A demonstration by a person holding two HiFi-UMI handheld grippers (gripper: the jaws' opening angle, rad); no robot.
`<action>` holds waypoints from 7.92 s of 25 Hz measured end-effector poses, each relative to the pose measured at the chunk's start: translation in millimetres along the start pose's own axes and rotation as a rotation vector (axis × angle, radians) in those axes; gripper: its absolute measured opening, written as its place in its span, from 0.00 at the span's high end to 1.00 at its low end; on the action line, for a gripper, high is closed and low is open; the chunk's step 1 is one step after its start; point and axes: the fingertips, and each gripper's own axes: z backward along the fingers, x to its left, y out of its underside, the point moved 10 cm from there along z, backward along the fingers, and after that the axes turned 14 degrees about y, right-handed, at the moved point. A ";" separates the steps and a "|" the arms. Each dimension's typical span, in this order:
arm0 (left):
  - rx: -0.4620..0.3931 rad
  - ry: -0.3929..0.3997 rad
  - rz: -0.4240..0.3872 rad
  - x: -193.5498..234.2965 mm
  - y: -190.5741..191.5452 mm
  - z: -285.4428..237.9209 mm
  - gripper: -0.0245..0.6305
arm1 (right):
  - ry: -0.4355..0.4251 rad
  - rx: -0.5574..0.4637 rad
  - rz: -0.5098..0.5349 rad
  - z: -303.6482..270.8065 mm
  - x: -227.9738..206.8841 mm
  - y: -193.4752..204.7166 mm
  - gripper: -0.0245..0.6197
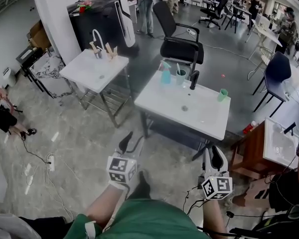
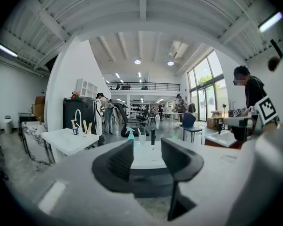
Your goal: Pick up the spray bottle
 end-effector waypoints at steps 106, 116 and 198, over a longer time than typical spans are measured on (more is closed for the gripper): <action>0.285 0.091 0.121 371.0 59.7 -642.7 0.67 | 0.318 0.237 -0.069 -531.1 -128.7 25.8 0.81; 0.275 0.074 0.100 371.8 56.5 -646.2 0.75 | 0.329 0.232 -0.082 -530.1 -126.3 26.3 0.81; -0.154 0.202 -0.022 294.0 -153.1 -486.6 0.76 | 0.172 -0.043 0.018 -495.1 -94.0 -75.5 0.84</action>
